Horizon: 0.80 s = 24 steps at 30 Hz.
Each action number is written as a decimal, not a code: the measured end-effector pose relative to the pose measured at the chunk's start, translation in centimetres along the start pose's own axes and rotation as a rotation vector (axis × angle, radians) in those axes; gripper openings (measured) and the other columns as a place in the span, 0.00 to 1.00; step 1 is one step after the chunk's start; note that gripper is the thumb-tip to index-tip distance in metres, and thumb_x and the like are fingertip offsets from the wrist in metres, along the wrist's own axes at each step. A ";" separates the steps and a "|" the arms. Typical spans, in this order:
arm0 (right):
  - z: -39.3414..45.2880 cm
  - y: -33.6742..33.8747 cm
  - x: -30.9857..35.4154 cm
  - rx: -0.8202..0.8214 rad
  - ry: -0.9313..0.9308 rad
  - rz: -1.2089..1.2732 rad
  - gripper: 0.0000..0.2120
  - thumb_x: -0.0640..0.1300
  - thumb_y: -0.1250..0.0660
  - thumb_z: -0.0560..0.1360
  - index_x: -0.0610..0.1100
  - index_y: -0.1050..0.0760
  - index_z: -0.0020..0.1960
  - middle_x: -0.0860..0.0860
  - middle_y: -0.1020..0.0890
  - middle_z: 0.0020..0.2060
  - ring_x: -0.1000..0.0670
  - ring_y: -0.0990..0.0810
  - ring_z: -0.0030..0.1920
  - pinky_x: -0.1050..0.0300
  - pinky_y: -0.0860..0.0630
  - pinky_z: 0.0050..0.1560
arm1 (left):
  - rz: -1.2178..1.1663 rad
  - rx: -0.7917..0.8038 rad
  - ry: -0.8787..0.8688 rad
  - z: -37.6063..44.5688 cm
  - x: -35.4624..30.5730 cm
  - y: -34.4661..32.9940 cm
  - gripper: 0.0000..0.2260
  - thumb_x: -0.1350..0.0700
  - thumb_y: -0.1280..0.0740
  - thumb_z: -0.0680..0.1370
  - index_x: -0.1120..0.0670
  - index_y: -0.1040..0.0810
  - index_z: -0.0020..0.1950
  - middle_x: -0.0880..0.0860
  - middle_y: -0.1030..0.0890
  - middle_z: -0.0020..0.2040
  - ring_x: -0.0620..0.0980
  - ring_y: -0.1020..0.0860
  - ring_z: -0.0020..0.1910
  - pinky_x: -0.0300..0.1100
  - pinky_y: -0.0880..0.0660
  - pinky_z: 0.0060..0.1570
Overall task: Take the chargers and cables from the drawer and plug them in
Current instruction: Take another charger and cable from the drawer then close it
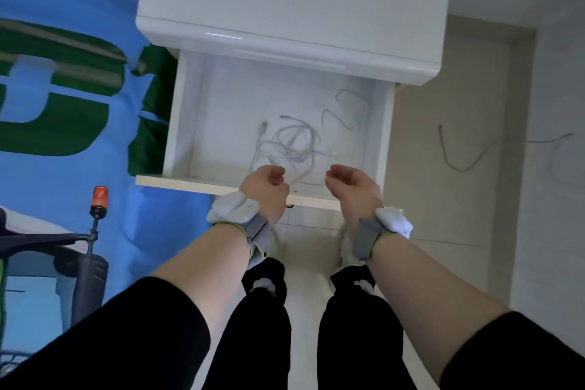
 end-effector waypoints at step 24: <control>12.4 -4.5 3.0 -0.096 0.494 -1.046 0.30 0.53 0.30 0.70 0.40 0.31 0.67 0.42 0.29 0.63 0.41 0.35 0.65 0.55 0.39 0.62 | 0.437 -0.036 0.114 14.9 3.1 -2.2 0.20 0.56 0.36 0.73 0.53 0.28 0.65 0.54 0.26 0.57 0.53 0.22 0.50 0.41 0.27 0.50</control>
Point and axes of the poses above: each hand's wrist, its own z-axis towards the middle knuckle, its own y-axis out of the back of the hand, x = y × z, the point moved 4 cm from there along z, towards the middle knuckle
